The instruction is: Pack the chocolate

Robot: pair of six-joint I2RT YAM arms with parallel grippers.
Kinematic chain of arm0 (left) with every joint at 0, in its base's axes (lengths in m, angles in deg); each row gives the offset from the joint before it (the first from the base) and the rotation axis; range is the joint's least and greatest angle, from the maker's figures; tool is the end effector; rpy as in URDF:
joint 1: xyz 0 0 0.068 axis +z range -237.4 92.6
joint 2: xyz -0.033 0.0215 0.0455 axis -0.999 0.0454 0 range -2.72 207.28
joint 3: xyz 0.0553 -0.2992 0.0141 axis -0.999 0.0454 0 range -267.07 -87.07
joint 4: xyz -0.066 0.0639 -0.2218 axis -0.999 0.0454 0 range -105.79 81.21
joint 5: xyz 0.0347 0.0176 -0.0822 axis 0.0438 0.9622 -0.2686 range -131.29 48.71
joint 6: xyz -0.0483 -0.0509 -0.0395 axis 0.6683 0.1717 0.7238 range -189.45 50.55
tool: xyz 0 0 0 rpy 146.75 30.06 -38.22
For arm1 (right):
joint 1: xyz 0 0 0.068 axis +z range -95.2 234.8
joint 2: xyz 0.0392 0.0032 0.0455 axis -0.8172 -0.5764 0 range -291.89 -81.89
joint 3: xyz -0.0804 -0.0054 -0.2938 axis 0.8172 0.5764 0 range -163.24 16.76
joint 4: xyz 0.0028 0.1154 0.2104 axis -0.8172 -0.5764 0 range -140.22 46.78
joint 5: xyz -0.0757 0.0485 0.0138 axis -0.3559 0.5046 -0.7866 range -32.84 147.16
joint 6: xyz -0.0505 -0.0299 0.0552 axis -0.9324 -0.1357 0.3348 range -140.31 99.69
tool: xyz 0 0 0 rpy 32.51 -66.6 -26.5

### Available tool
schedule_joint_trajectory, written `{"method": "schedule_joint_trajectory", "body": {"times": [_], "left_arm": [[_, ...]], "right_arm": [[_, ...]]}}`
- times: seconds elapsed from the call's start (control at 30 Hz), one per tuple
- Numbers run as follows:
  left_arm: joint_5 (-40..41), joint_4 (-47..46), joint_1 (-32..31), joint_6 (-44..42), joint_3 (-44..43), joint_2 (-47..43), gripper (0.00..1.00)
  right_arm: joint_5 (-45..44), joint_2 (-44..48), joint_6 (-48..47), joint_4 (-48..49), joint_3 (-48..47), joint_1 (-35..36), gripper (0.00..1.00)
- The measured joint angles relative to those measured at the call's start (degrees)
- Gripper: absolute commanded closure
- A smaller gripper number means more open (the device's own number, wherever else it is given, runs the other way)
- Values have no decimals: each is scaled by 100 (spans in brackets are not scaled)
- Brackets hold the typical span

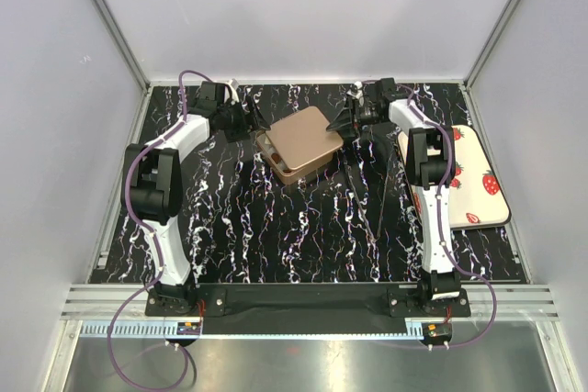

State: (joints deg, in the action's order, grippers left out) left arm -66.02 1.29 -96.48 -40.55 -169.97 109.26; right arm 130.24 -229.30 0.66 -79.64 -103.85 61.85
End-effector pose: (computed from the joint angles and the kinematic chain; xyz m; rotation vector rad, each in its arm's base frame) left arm 0.4391 -0.0996 0.2342 -0.2070 2.4302 -0.8219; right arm 0.5255 0.1320 0.1426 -0.1290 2.4280 1.8597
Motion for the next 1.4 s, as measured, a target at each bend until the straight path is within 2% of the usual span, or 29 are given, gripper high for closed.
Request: {"method": "schedule_joint_trajectory", "body": {"times": [0.17, 0.33, 0.53, 0.97, 1.4], "left_arm": [[17, 2, -4, -15, 0, 0, 16], [46, 4, -4, -20, 0, 0, 16], [59, 0, -20, -17, 0, 9, 16], [133, 17, -26, -37, -4, 61, 16], [197, 85, -26, -63, -76, 63, 16]], "right_arm": [[-748, 26, -160, -120, 0, -48, 51], [-1132, 26, -212, -140, 0, -57, 56], [-1139, 35, -210, -83, 0, -57, 64], [-999, 44, -197, 76, -50, 151, 76], [-984, -4, -284, -24, -352, 258, 76]]}}
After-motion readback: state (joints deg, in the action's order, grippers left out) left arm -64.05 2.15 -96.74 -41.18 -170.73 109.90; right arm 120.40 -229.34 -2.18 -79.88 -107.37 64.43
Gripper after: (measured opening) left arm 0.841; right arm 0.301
